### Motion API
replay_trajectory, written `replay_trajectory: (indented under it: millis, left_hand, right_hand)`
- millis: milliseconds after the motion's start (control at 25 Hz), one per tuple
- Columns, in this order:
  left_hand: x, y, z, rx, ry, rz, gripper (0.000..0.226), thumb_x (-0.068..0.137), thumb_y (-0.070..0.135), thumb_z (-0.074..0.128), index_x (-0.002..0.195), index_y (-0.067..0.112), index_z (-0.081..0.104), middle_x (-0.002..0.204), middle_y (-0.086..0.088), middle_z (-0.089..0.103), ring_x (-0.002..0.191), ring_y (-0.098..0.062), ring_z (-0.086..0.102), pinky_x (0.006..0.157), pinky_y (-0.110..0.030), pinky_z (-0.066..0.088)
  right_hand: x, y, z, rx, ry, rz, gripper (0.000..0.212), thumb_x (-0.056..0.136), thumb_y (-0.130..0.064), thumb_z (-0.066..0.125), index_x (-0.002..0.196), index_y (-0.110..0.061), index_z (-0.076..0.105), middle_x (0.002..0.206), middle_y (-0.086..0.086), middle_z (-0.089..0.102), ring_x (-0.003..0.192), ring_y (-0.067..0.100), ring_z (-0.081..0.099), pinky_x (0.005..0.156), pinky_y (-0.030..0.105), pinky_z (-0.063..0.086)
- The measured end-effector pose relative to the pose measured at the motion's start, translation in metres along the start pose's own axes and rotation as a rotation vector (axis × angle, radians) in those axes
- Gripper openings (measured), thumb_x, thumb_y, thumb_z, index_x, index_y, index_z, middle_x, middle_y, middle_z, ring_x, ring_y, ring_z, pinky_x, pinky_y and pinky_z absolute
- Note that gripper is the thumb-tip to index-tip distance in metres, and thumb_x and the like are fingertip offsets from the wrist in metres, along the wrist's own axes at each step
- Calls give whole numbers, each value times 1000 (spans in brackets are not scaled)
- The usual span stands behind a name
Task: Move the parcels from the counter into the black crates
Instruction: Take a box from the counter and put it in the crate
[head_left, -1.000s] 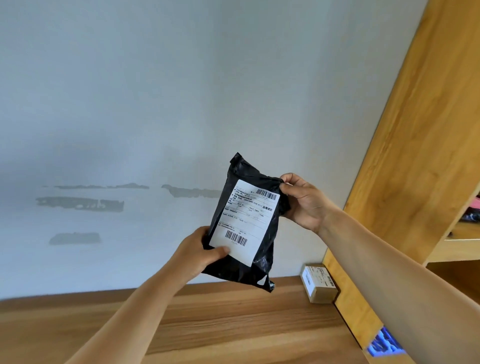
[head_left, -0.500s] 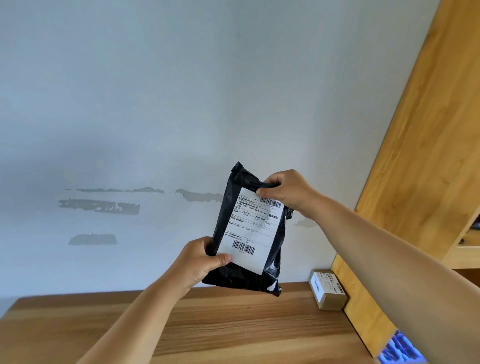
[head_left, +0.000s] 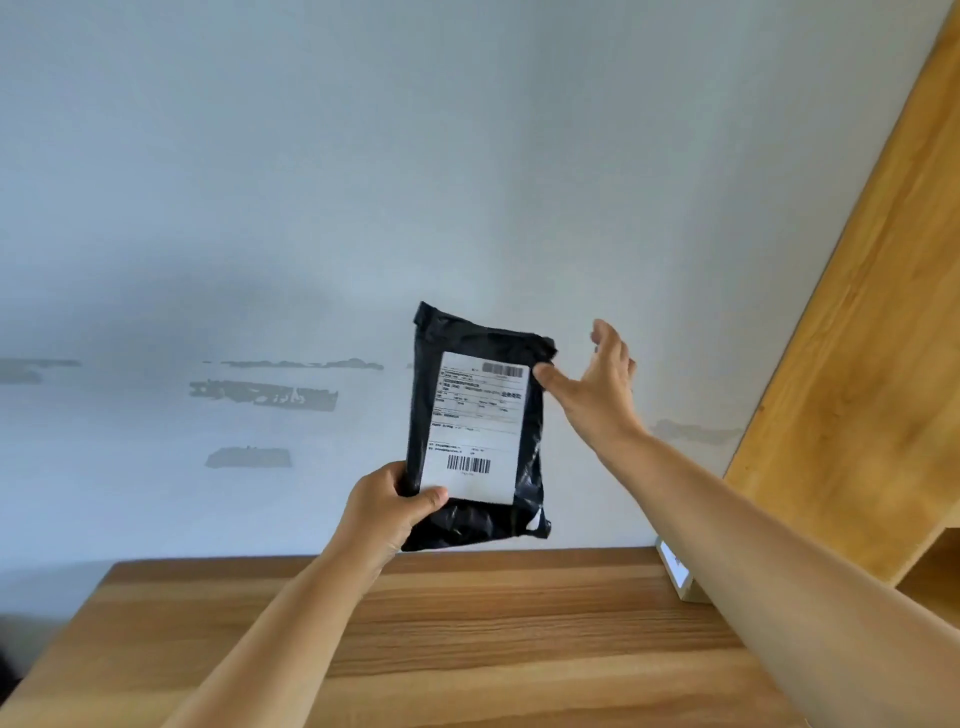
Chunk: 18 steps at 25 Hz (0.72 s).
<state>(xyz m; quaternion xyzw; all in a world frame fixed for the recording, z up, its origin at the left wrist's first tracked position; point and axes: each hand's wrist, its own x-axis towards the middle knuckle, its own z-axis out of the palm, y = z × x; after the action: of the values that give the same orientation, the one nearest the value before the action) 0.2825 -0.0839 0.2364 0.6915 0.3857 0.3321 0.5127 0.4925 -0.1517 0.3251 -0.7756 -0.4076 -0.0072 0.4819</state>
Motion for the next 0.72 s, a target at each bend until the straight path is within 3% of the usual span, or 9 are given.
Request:
replay_trajectory:
  millis: [40, 120, 240, 280, 360, 560, 720]
  left_hand:
    - [-1, -3, -6, 17, 44, -6, 5, 84, 17, 70, 83, 19, 66, 76, 4, 68, 72, -11, 61, 62, -22, 43]
    - [-7, -10, -19, 16, 110, -32, 8, 85, 18, 68, 83, 24, 63, 77, 8, 67, 73, -11, 61, 60, -22, 42]
    - [-25, -20, -33, -86, 180, -52, 13, 86, 16, 68, 94, 25, 63, 86, 9, 69, 79, -10, 66, 60, -20, 48]
    - [-33, -21, -37, -129, 206, -55, 16, 85, 13, 69, 97, 23, 63, 87, 8, 69, 76, -10, 68, 59, -20, 51]
    - [-46, -24, -44, -186, 266, -71, 18, 84, 9, 70, 100, 17, 67, 86, 3, 70, 72, -16, 70, 60, -28, 58]
    - [-88, -47, -64, -174, 455, -162, 17, 81, 12, 73, 96, 21, 69, 92, -2, 73, 84, -20, 70, 74, -39, 59]
    - [-135, -67, -92, -155, 640, -250, 14, 84, 16, 72, 95, 22, 68, 87, 4, 72, 81, -11, 68, 70, -26, 56]
  right_hand:
    - [-11, 4, 9, 24, -39, 43, 86, 82, -37, 69, 148, -16, 18, 145, 2, 33, 135, 21, 29, 112, 45, 29]
    - [-38, 10, 35, 97, -186, 115, 85, 84, -37, 69, 149, -16, 18, 141, 0, 41, 128, 18, 42, 105, 42, 39]
    - [-75, 7, 68, 143, -390, 112, 59, 85, -40, 67, 135, -22, 43, 122, -7, 59, 102, 11, 61, 78, 35, 55]
    - [-84, 4, 76, 141, -413, 76, 46, 84, -41, 67, 124, -25, 51, 113, -10, 63, 96, 10, 63, 76, 36, 57]
    - [-100, -3, 89, 181, -431, 23, 29, 83, -38, 69, 108, -31, 56, 100, -16, 65, 92, 9, 64, 78, 34, 56]
    - [-139, -17, 118, 301, -514, -49, 25, 85, -31, 68, 107, -30, 55, 93, -19, 64, 87, 2, 62, 75, 27, 53]
    - [-175, -33, 150, 346, -638, -62, 14, 89, -28, 64, 101, -29, 58, 92, -19, 64, 89, 5, 62, 74, 27, 53]
